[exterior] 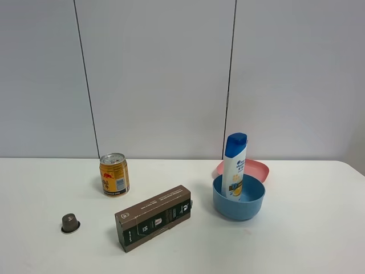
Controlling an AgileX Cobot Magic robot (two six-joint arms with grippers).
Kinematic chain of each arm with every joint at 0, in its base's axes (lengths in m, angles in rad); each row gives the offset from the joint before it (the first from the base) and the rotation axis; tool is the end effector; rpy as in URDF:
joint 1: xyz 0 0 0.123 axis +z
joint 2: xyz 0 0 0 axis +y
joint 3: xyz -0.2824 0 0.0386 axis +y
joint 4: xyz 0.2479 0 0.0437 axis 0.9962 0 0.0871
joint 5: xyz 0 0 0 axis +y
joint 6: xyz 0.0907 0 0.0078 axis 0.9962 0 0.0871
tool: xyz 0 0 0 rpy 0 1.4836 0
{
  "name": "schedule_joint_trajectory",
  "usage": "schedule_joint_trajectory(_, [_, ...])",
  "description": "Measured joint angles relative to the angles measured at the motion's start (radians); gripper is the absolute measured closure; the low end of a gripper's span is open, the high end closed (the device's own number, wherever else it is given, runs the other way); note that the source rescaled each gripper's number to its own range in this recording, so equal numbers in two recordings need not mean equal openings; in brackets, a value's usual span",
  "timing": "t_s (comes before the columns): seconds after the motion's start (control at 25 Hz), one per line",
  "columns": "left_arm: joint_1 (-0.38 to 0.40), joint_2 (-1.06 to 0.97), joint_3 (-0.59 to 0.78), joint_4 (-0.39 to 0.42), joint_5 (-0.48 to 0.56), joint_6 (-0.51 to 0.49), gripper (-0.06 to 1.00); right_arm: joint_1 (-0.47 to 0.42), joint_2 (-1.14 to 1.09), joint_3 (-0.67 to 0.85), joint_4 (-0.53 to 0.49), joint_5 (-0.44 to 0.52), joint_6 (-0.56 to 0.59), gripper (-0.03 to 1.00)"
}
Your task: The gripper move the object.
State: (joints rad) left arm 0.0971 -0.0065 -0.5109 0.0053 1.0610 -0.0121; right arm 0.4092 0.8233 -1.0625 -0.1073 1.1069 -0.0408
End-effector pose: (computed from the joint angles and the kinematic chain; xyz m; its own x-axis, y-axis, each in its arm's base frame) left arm -0.0072 -0.0003 0.2801 -0.4377 -0.0522 -0.8976 -0.1052 0.9944 -0.0065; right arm 0.1239 0.0442 0.3938 -0.6119 -0.3617 -0.7034 -0.3894 0.9118 -0.1302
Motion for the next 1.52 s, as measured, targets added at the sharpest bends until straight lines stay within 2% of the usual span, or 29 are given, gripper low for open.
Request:
schedule_joint_trajectory(0.16, [0.000, 0.000, 0.000, 0.000, 0.000, 0.000, -0.06, 0.000, -0.086, 0.182, 0.139, -0.013, -0.074, 0.20])
schedule_joint_trajectory(0.24, [0.000, 0.000, 0.000, 0.000, 0.000, 0.000, -0.06, 0.000, -0.153, 0.279, 0.177, -0.018, -0.094, 0.20])
schedule_joint_trajectory(0.44, [0.000, 0.000, 0.000, 0.000, 0.000, 0.000, -0.06, 0.000, -0.346, 0.426, 0.165, -0.021, -0.102, 0.20])
schedule_joint_trajectory(0.56, [0.000, 0.000, 0.000, 0.000, 0.000, 0.000, -0.06, -0.002, -0.428, 0.443, 0.145, -0.019, -0.105, 0.20])
schedule_joint_trajectory(0.64, [0.000, 0.000, 0.000, 0.000, 0.000, 0.000, -0.06, -0.034, -0.463, 0.444, 0.122, -0.011, -0.105, 0.20])
schedule_joint_trajectory(0.76, [0.000, 0.000, 0.000, 0.000, 0.000, 0.000, -0.06, -0.150, -0.482, 0.445, 0.132, 0.018, -0.105, 0.20])
schedule_joint_trajectory(0.88, [0.000, 0.000, 0.000, 0.000, 0.000, 0.000, -0.06, -0.256, -0.485, 0.445, 0.205, 0.025, -0.105, 0.20])
schedule_joint_trajectory(1.16, [0.000, 0.000, 0.000, 0.000, 0.000, 0.000, -0.06, -0.414, -0.597, 0.445, 0.229, 0.040, -0.105, 0.20])
schedule_joint_trajectory(1.32, [0.000, 0.000, 0.000, 0.000, 0.000, 0.000, -0.06, -0.463, -0.666, 0.445, 0.234, 0.072, -0.105, 0.20])
schedule_joint_trajectory(1.52, [0.000, 0.000, 0.000, 0.000, 0.000, 0.000, -0.06, -0.469, -0.719, 0.446, 0.236, 0.076, -0.105, 0.20])
